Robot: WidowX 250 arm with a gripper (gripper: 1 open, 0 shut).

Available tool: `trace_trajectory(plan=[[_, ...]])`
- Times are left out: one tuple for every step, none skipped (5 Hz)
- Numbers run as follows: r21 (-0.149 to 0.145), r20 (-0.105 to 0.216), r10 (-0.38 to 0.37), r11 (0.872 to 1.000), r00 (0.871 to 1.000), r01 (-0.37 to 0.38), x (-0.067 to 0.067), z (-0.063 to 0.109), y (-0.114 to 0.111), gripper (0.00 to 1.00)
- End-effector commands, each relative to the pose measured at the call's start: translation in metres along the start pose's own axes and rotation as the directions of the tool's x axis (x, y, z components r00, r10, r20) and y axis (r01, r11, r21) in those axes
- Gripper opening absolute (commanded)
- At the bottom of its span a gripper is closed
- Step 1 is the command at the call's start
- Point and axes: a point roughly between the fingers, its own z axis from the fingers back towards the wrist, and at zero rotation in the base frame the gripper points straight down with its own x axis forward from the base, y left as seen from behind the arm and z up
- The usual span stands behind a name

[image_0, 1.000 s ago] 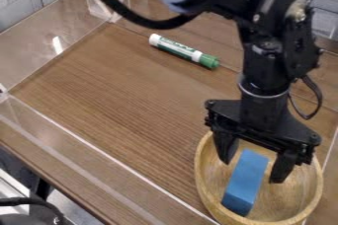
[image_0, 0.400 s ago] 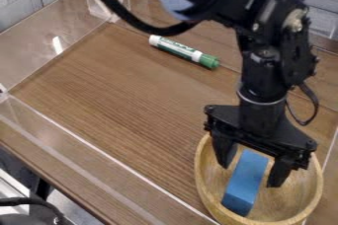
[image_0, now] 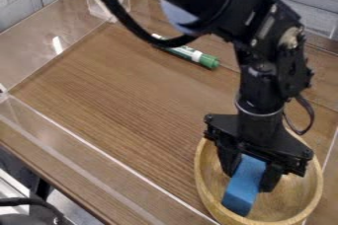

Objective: Remove the blue block from inside the brown bowl and put it on the table

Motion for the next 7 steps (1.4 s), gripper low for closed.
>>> trace_trajectory(plan=[[-0.016, 0.028, -0.001, 1.000, 1.000, 0.001, 0.006, 0.009, -0.002, 0.00], [-0.016, 0.026, -0.005, 1.000, 1.000, 0.005, 0.006, 0.011, -0.001, 0.00], [-0.015, 0.024, -0.009, 1.000, 1.000, 0.009, 0.005, 0.015, 0.000, 0.00], [-0.015, 0.022, -0.013, 1.000, 1.000, 0.013, 0.004, 0.018, 0.001, 0.00], [-0.016, 0.021, -0.016, 1.000, 1.000, 0.016, 0.004, 0.021, 0.002, 0.00], [-0.017, 0.020, -0.020, 1.000, 1.000, 0.020, 0.003, 0.024, 0.003, 0.00], [-0.019, 0.021, -0.023, 1.000, 1.000, 0.023, 0.003, 0.028, 0.004, 0.00]])
